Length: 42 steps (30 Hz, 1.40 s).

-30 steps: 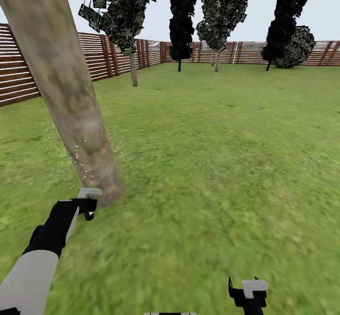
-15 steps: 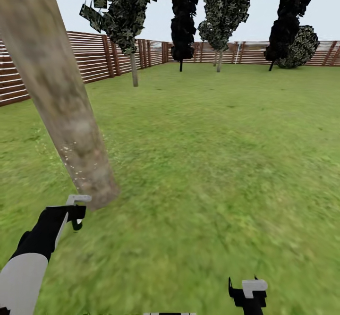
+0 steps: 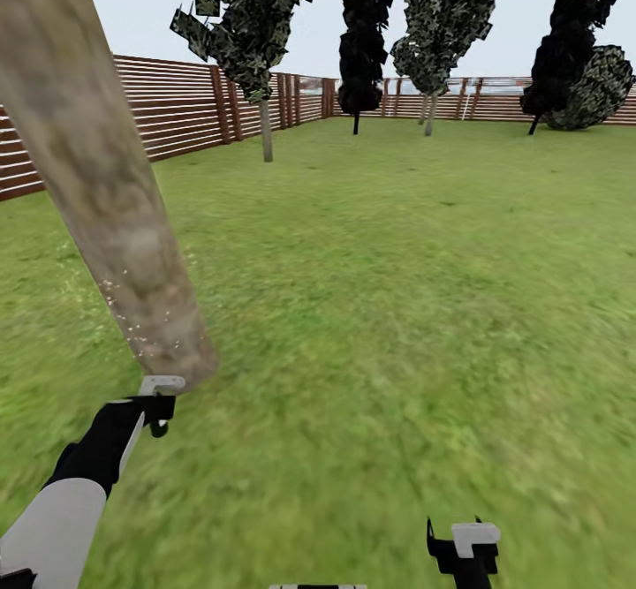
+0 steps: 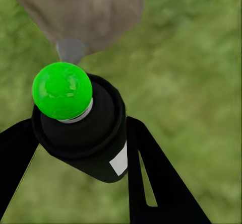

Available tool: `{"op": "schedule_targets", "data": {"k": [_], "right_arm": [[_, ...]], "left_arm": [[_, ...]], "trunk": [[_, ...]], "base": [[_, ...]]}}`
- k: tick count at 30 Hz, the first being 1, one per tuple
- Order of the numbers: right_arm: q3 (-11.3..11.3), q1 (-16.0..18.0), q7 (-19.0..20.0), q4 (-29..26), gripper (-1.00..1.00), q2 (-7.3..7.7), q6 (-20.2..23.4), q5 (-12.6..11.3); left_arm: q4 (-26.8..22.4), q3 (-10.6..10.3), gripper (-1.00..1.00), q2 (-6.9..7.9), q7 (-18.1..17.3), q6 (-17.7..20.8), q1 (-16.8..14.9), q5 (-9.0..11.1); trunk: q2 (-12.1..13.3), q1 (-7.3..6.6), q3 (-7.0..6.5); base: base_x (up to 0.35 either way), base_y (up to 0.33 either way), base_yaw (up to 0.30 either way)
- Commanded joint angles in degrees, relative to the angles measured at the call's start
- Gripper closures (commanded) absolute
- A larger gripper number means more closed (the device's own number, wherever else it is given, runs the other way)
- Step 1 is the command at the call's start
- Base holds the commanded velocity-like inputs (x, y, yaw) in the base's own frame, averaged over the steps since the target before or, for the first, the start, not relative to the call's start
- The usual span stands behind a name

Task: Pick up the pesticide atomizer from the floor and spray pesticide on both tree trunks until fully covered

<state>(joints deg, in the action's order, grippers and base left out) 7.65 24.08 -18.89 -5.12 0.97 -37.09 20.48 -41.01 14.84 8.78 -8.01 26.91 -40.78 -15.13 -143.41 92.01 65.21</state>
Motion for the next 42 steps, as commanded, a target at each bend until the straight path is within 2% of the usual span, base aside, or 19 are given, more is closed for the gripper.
{"op": "schedule_targets", "data": {"k": [1,7,12,24,29,33,42], "right_arm": [[0.0,0.0,0.0,0.01,-1.0,0.0,0.0,0.0],[0.0,0.0,0.0,0.02,-1.0,0.0,0.0,0.0],[0.02,0.0,0.0,0.02,-1.0,0.08,0.0,0.0],[0.01,0.0,-0.01,-0.04,-1.0,0.09,0.0,-0.09],[0.0,0.0,-0.01,0.01,-1.0,0.09,0.0,-0.02],[0.0,0.0,-0.01,0.01,-1.0,0.09,0.0,0.0],[0.08,0.0,-0.01,-0.02,-1.0,0.17,0.0,-0.08]], "left_arm": [[0.01,0.0,1.0,0.0,0.45,-0.05,0.0,0.02],[0.14,0.17,1.0,0.1,1.34,-0.1,0.0,-0.06],[0.14,0.04,1.0,-0.05,5.4,-0.1,0.0,0.22],[0.31,0.01,1.0,-0.08,5.63,-0.1,0.0,0.19],[0.32,0.01,1.0,-0.18,5.63,-0.1,0.0,0.24],[0.32,0.01,1.0,-0.93,5.65,-0.1,0.0,0.19],[-0.57,0.18,1.0,-0.92,5.69,-0.1,0.0,0.24]], "trunk": [[0.0,0.0,0.0],[0.0,0.0,0.0],[0.0,0.0,0.0],[0.0,0.0,0.0],[0.0,0.0,0.0],[0.0,0.0,0.0],[0.0,0.0,0.0]], "base": [[0.194,-0.217,0.241],[0.152,-0.24,0.273],[0.14,-0.245,0.172],[0.148,-0.243,0.022],[0.181,-0.238,0.259],[0.171,-0.238,0.276],[0.084,-0.252,0.277]]}}
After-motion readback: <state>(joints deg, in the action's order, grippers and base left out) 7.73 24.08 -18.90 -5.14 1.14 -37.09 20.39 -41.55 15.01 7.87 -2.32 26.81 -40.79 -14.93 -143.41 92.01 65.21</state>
